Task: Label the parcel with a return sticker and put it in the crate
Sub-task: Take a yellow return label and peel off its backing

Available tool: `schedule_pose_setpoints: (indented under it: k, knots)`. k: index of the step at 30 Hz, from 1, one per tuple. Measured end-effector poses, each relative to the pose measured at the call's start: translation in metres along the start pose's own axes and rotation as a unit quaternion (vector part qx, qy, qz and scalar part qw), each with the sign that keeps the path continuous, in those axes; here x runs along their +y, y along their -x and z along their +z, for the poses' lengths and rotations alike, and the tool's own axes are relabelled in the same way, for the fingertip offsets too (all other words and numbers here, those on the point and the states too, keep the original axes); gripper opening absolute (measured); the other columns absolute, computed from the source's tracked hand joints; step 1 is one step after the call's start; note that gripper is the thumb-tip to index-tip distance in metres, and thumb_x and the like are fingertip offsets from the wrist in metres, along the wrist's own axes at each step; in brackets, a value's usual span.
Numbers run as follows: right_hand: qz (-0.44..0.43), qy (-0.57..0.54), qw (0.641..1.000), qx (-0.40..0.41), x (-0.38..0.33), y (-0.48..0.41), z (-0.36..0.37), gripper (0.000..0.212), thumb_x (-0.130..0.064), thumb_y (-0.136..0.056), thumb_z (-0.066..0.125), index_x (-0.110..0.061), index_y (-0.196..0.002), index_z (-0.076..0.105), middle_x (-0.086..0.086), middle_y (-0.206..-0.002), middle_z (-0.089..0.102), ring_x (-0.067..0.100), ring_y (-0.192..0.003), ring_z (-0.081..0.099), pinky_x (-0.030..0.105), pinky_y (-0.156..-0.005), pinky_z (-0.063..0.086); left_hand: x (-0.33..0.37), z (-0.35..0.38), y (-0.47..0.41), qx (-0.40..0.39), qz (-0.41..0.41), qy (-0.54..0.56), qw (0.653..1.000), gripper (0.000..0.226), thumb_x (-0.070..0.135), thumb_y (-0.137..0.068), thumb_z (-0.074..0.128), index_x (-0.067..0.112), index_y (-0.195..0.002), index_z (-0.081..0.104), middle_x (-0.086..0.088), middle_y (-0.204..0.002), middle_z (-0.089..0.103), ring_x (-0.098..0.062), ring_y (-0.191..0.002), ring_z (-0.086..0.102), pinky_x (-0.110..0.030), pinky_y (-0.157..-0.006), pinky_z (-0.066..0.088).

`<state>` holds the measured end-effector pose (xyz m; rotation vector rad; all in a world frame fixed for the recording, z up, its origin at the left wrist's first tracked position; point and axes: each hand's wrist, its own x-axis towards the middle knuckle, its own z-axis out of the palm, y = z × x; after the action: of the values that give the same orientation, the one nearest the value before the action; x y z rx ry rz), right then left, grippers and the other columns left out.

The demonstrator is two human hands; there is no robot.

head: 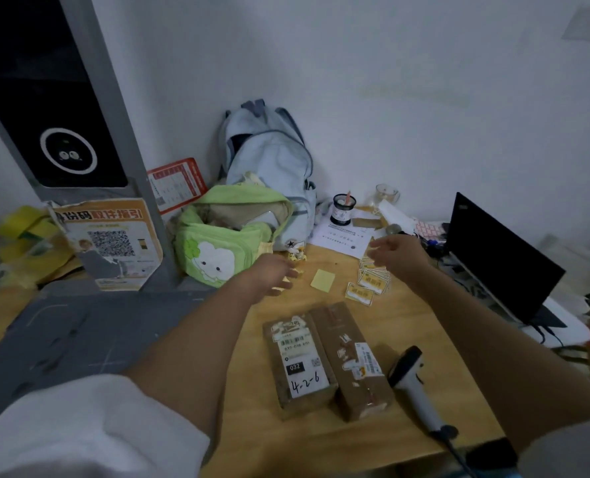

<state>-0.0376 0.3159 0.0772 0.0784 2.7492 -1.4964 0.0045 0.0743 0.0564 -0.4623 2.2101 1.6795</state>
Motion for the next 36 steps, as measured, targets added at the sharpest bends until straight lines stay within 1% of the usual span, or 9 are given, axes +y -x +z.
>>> schedule_pose_setpoints:
  k: [2,5,11,13,18,24,29,32,36]
  knots:
    - [0.001,-0.023,0.998,0.058,-0.007,-0.002,-0.012,0.019,-0.008,-0.082,0.069,-0.002,-0.1,0.069,0.005,-0.072,0.066,0.017,-0.063,0.061,0.035,-0.067,0.056,0.017,0.0,0.001,0.015,0.003,0.054,0.998,0.03,0.013,-0.095,0.045,0.008,-0.121,0.059,-0.004,-0.1,0.064,-0.016,-0.071,0.058,-0.028,-0.065,0.041]
    - [0.024,-0.057,0.992,0.109,-0.013,0.0,-0.027,0.01,-0.009,-0.084,0.065,-0.005,-0.092,0.07,0.006,-0.075,0.066,0.013,-0.06,0.06,0.023,-0.056,0.051,0.032,0.007,-0.003,0.014,0.008,0.063,0.998,0.026,0.014,-0.095,0.046,0.007,-0.115,0.061,-0.005,-0.101,0.063,-0.014,-0.066,0.057,-0.027,-0.061,0.042]
    - [0.042,-0.057,0.989,0.13,-0.003,-0.002,-0.045,0.012,-0.003,-0.086,0.058,-0.008,-0.088,0.068,0.002,-0.07,0.062,0.014,-0.06,0.057,0.024,-0.054,0.047,0.046,0.032,-0.025,-0.045,0.01,0.054,0.998,0.025,0.016,-0.093,0.051,0.007,-0.114,0.06,-0.004,-0.099,0.066,-0.018,-0.075,0.061,-0.03,-0.064,0.044]
    - [0.054,-0.051,0.988,0.133,0.005,-0.01,-0.051,0.013,-0.004,-0.086,0.057,-0.008,-0.09,0.069,0.002,-0.068,0.063,0.015,-0.061,0.058,0.027,-0.056,0.047,0.056,0.04,-0.033,-0.058,0.005,0.057,0.997,0.026,0.018,-0.094,0.05,0.01,-0.117,0.057,0.0,-0.093,0.067,-0.015,-0.073,0.062,-0.027,-0.059,0.044]
    - [0.069,-0.043,0.986,0.148,0.027,-0.043,-0.064,0.019,-0.002,-0.086,0.054,-0.006,-0.096,0.071,0.008,-0.077,0.067,0.016,-0.064,0.061,0.022,-0.051,0.045,0.088,0.059,-0.067,-0.056,0.007,0.042,0.998,0.03,0.018,-0.094,0.049,0.01,-0.122,0.055,0.002,-0.094,0.067,-0.013,-0.069,0.061,-0.024,-0.054,0.043]
    - [0.091,-0.038,0.988,0.116,0.057,-0.104,-0.066,0.019,-0.004,-0.087,0.053,-0.007,-0.095,0.07,0.01,-0.08,0.068,0.024,-0.072,0.063,0.025,-0.056,0.045,0.105,0.092,-0.12,-0.069,-0.01,0.029,0.997,0.025,0.017,-0.094,0.049,0.012,-0.117,0.056,-0.001,-0.103,0.067,-0.012,-0.07,0.061,-0.024,-0.056,0.043]
    - [0.107,-0.027,0.991,0.075,0.085,-0.153,-0.06,0.016,-0.006,-0.087,0.055,-0.014,-0.088,0.069,0.007,-0.076,0.066,0.022,-0.068,0.061,0.033,-0.064,0.05,0.099,0.116,-0.172,-0.067,-0.048,0.022,0.996,0.009,0.017,-0.094,0.049,0.015,-0.094,0.057,-0.003,-0.103,0.066,-0.015,-0.071,0.061,-0.026,-0.062,0.043]
    - [0.129,-0.042,0.99,0.05,0.108,-0.174,-0.049,0.014,-0.003,-0.087,0.055,-0.007,-0.092,0.067,0.008,-0.077,0.063,0.017,-0.062,0.057,0.026,-0.057,0.049,0.085,0.133,-0.203,-0.072,-0.075,0.011,0.995,0.012,0.016,-0.093,0.048,0.013,-0.097,0.059,-0.006,-0.11,0.066,-0.019,-0.082,0.061,-0.028,-0.066,0.044]
    - [0.161,-0.042,0.986,-0.01,0.148,-0.195,-0.032,0.013,-0.008,-0.089,0.055,-0.011,-0.09,0.068,0.005,-0.075,0.064,0.017,-0.065,0.06,0.029,-0.064,0.05,0.064,0.157,-0.235,-0.088,-0.117,-0.017,0.989,0.028,0.016,-0.089,0.052,0.004,-0.112,0.063,-0.009,-0.118,0.066,-0.019,-0.081,0.061,-0.029,-0.067,0.045]
